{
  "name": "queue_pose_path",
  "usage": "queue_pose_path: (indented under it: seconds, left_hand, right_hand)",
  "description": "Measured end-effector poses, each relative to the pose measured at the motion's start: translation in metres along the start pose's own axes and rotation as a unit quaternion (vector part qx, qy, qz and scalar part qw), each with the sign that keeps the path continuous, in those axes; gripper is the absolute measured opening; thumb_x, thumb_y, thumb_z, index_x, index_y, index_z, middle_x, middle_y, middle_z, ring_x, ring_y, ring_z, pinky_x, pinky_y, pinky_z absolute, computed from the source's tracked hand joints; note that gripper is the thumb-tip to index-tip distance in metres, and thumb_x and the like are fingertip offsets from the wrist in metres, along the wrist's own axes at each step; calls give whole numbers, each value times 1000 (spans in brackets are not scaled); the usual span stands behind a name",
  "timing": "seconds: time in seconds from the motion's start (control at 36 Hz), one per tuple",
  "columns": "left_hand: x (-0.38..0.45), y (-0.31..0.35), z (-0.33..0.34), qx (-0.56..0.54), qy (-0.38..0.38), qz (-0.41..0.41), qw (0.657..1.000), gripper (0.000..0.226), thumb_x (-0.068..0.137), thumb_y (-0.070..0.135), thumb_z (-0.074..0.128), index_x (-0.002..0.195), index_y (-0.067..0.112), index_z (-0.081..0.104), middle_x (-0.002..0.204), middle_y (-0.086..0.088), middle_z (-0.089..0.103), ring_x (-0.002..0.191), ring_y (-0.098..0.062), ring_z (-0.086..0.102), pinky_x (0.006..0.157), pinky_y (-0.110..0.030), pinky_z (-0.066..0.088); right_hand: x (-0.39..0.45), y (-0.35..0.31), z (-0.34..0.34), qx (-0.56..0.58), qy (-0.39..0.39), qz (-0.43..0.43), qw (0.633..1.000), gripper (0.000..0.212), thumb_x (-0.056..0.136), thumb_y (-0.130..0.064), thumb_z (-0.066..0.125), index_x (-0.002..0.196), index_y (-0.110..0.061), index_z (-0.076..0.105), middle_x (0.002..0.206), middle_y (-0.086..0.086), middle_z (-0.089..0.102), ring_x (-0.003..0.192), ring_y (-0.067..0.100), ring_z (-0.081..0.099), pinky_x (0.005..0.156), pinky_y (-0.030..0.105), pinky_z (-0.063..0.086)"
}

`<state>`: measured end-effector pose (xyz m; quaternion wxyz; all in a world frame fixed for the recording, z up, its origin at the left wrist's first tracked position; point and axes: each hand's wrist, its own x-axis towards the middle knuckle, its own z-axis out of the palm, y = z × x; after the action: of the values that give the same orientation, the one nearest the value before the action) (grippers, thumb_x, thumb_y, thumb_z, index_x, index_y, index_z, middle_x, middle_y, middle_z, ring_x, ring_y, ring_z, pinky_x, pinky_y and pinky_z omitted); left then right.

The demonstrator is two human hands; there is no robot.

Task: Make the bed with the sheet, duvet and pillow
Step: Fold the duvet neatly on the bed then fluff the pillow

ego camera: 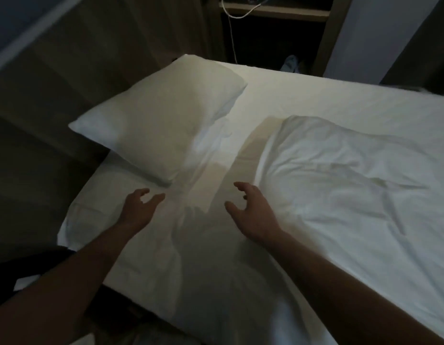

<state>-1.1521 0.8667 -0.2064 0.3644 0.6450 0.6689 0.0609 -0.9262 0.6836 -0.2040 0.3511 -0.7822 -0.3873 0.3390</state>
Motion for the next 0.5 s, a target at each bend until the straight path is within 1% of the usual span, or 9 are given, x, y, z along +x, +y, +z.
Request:
queue_pose_path:
  seconds: [0.08, 0.14, 0.19, 0.22, 0.28, 0.31, 0.36, 0.44, 0.5]
  left_hand:
    - [45, -34, -22, 14, 14, -42, 999, 73, 80, 47, 77, 137, 9, 52, 146, -15, 44, 129, -32, 46, 110, -40, 39]
    - [71, -59, -35, 24, 38, -64, 997, 76, 77, 50, 79, 136, 9, 53, 148, -15, 41, 132, -32, 43, 113, -41, 35]
    - [93, -85, -46, 33, 56, -90, 994, 85, 71, 56, 81, 137, 9, 52, 151, -14, 38, 135, -31, 40, 116, -40, 31]
    - [101, -98, -51, 38, 57, -108, 992, 94, 67, 61, 81, 138, 10, 50, 152, -13, 36, 136, -31, 38, 117, -41, 29]
    - [117, -123, -58, 34, 51, -146, 987, 119, 51, 77, 79, 144, 12, 44, 153, -12, 34, 138, -33, 36, 117, -44, 29]
    - [123, -132, -62, 26, 50, -164, 985, 130, 44, 82, 78, 147, 13, 39, 155, -12, 32, 139, -34, 34, 116, -45, 29]
    - [133, -148, -64, 5, 61, -192, 980, 140, 43, 78, 81, 153, 11, 26, 158, -12, 25, 143, -33, 28, 118, -44, 25]
    - [142, -166, -58, -13, 63, -239, 969, 144, 50, 69, 85, 156, 6, 10, 161, -13, 16, 148, -31, 17, 121, -43, 18]
    - [149, -176, -51, -24, 54, -255, 965, 150, 48, 69, 85, 156, 6, 4, 162, -14, 11, 149, -32, 13, 121, -46, 18]
  right_hand:
    - [51, -21, 44, 28, -28, 47, 998, 64, 86, -47, 67, 141, -22, 45, 138, 4, 53, 120, 22, 56, 101, 40, 47]
    - [87, -37, 71, 52, -40, 78, 995, 72, 85, -51, 69, 144, -19, 42, 140, 7, 53, 123, 24, 55, 102, 35, 44]
    - [120, -54, 94, 88, -42, 110, 989, 83, 82, -56, 70, 148, -17, 37, 143, 9, 51, 129, 25, 51, 104, 32, 41]
    - [135, -62, 106, 112, -42, 126, 985, 89, 80, -59, 70, 150, -16, 34, 146, 9, 49, 131, 25, 50, 106, 33, 41]
    - [160, -78, 125, 154, -37, 157, 975, 102, 77, -64, 71, 153, -13, 26, 151, 10, 43, 135, 26, 46, 108, 34, 40]
    - [172, -85, 134, 168, -32, 171, 970, 107, 75, -66, 72, 154, -12, 23, 152, 9, 42, 136, 27, 45, 108, 34, 39]
    - [198, -98, 151, 192, -19, 199, 961, 116, 67, -71, 74, 152, -9, 24, 149, 9, 44, 132, 29, 48, 107, 34, 41]
    - [231, -114, 171, 230, -1, 233, 945, 129, 45, -83, 75, 142, -8, 40, 137, 6, 55, 119, 28, 57, 100, 42, 51]
    - [249, -119, 183, 254, 14, 259, 932, 138, 40, -82, 78, 146, -5, 33, 140, 9, 51, 123, 29, 54, 104, 43, 47]
